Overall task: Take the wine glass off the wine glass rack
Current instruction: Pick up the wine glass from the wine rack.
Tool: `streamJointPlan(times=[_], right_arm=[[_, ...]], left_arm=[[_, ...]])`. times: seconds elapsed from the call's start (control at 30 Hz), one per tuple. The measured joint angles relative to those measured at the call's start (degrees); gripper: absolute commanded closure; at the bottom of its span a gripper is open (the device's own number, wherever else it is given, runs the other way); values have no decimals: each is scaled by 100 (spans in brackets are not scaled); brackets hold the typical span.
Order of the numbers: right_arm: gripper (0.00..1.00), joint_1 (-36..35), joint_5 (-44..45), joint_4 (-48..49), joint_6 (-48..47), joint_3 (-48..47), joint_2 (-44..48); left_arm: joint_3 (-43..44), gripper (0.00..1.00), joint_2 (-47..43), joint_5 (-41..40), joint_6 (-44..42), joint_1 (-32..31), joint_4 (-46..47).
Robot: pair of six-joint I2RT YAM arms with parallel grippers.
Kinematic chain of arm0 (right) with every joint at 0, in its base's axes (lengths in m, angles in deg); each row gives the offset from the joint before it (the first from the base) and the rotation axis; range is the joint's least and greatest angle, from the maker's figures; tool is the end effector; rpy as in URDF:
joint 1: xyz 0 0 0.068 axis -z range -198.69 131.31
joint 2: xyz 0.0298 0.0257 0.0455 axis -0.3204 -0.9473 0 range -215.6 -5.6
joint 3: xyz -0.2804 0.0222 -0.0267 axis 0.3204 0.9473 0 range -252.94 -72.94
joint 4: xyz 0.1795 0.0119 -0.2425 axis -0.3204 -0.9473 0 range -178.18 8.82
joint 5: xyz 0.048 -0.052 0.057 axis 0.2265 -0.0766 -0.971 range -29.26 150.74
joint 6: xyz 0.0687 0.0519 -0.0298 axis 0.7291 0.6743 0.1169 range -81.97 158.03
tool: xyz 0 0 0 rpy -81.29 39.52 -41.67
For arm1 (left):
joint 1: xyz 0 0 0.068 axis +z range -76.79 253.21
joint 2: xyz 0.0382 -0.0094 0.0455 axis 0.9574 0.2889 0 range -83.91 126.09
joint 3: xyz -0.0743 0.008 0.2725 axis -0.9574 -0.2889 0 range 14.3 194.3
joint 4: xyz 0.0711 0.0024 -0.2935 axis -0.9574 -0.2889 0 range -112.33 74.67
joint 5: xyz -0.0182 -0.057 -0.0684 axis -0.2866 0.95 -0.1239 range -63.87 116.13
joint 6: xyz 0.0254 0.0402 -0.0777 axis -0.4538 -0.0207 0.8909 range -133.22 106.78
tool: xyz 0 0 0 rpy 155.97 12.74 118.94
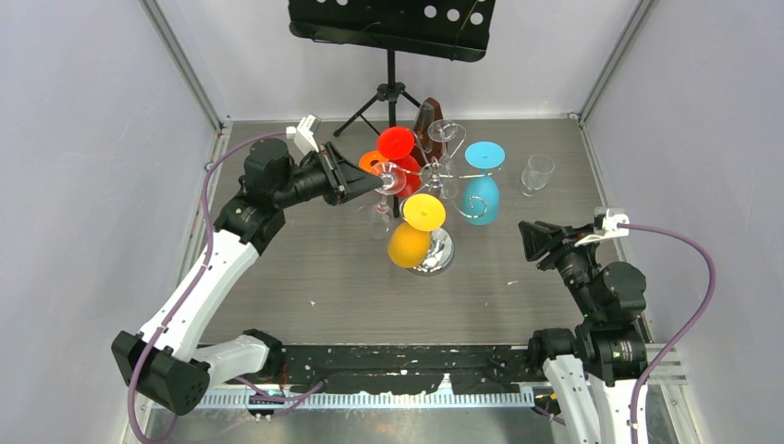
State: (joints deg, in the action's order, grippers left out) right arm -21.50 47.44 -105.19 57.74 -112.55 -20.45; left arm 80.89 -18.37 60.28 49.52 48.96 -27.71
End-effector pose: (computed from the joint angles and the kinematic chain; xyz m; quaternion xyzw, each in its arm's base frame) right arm 0.1436 0.0258 0.3607 0.0210 0.7023 0.2178 0.6774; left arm 0.2838 -0.1782 0.4003 -0.0680 0.7594 -0.5817 0.2832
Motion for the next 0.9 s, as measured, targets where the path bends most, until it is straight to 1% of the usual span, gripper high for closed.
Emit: streamJointPlan(times=[0.07, 0.2, 0.23, 0.63, 0.9], right_arm=[[55, -9, 0, 0, 0, 0, 0], [55, -15, -4, 0, -2, 4, 0], [55, -17, -4, 2, -2, 4, 0], [55, -52, 0, 0, -4, 4, 0], [55, -52, 0, 0, 0, 4, 0]], left_arm=[[20, 85, 4, 0, -11, 0, -20], [83, 99, 48, 7, -24, 0, -81], [96, 100, 57, 17, -28, 2, -94], [192, 100, 83, 66, -90, 4, -234], [426, 100, 44, 111, -190, 4, -573]])
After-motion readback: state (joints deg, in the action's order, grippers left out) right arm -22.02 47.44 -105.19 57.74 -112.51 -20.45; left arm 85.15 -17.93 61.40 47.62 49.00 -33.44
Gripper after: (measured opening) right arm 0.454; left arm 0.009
